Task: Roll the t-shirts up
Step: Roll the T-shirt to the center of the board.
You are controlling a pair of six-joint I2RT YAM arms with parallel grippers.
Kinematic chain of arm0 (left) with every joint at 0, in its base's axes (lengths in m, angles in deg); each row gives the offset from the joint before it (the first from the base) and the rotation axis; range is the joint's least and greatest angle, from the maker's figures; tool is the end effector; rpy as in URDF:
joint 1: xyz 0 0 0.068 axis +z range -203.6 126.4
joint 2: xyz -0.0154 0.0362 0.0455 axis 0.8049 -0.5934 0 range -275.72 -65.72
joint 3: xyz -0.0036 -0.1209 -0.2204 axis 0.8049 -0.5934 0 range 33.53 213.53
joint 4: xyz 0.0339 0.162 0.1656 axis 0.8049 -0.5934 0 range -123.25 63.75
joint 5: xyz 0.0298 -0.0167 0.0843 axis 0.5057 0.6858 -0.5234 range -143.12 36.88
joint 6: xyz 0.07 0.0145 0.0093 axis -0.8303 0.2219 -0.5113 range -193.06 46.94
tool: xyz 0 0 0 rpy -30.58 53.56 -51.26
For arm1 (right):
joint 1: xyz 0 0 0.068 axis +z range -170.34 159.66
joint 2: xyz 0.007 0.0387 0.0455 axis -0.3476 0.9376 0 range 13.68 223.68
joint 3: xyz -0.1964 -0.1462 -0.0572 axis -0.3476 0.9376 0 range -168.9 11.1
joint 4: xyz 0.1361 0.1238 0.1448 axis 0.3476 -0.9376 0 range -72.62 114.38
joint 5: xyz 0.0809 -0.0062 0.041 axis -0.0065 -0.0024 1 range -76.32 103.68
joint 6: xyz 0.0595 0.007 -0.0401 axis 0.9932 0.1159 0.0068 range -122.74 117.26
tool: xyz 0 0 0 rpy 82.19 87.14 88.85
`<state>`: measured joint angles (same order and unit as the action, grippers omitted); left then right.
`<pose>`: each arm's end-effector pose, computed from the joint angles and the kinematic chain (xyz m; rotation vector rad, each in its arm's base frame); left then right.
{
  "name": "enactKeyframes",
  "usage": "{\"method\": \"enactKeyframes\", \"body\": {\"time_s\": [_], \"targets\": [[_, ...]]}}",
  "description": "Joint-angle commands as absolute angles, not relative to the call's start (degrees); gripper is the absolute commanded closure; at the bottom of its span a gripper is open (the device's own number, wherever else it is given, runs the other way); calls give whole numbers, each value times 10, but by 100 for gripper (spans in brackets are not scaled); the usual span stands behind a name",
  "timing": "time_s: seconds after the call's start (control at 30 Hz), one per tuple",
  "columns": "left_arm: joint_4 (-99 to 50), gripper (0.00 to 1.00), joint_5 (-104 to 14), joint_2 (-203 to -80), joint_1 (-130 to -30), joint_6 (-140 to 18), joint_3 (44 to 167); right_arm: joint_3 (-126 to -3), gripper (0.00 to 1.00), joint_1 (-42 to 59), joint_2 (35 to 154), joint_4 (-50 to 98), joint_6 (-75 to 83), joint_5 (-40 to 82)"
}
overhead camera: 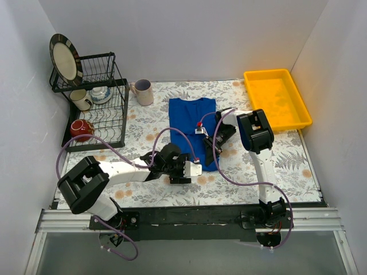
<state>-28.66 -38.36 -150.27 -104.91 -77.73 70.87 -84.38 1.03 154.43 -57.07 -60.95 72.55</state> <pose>0.1587 -0.2225 0.1364 1.2848 2.1627 -0.6649 0.2971 0.1709 0.0715 1.2032 -2.1543 -1.5525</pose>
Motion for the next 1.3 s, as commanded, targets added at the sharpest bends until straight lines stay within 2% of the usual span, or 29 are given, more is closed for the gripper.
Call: {"method": "enactKeyframes", "body": {"time_s": [0.0,0.1,0.2,0.23,0.3,0.33,0.47,0.6,0.63,0.67,0.7,0.87,0.93,1.0,1.03,1.07,1.1,1.13,1.17,1.27], "targets": [[-250,33,-434,-1547,-1040,-787,708,-846,96,6,1570,-502,-636,708],[-259,37,-428,-1575,-1030,-795,714,-849,96,5,1573,-503,-635,707],[-296,56,-413,-1591,-1024,-803,722,-845,96,5,1570,-503,-635,709],[-320,67,-409,-1597,-1025,-804,726,-845,95,6,1569,-502,-637,709],[-346,75,-406,-1613,-1020,-804,741,-843,95,6,1563,-502,-641,710],[-376,84,-397,-1618,-1019,-804,749,-842,95,6,1562,-502,-645,711],[-421,96,-384,-1618,-1014,-805,768,-839,94,5,1548,-502,-649,713],[-483,100,-328,-1612,-990,-797,815,-816,92,-13,1467,-493,-659,723],[-516,100,-308,-1615,-985,-796,840,-809,55,-16,1446,-482,-654,719],[-532,100,-290,-1618,-978,-791,853,-803,9,-21,1423,-468,-641,703],[-549,100,-246,-1621,-964,-790,865,-799,1,-29,1375,-440,-623,694],[-642,100,-147,-1668,-930,-753,962,-754,1,-56,1220,-345,-564,618],[-669,100,-110,-1677,-923,-748,980,-710,1,-62,1157,-247,-529,581],[-686,100,-94,-1695,-922,-752,1011,-586,1,-52,1014,-141,-510,505],[-709,100,-75,-1705,-922,-754,1025,-535,2,-46,960,-9,-526,482],[-722,100,-69,-1715,-920,-754,1053,-467,1,-40,856,53,-534,480],[-735,100,-60,-1738,-918,-755,1070,-362,1,-16,812,115,-536,473],[-760,100,-51,-1749,-917,-756,1083,-312,1,-1,775,179,-543,466],[-767,100,-35,-1757,-914,-753,1095,-282,2,15,725,187,-555,446],[-783,100,-16,-1779,-905,-744,1129,-224,3,72,686,162,-606,441]]}}
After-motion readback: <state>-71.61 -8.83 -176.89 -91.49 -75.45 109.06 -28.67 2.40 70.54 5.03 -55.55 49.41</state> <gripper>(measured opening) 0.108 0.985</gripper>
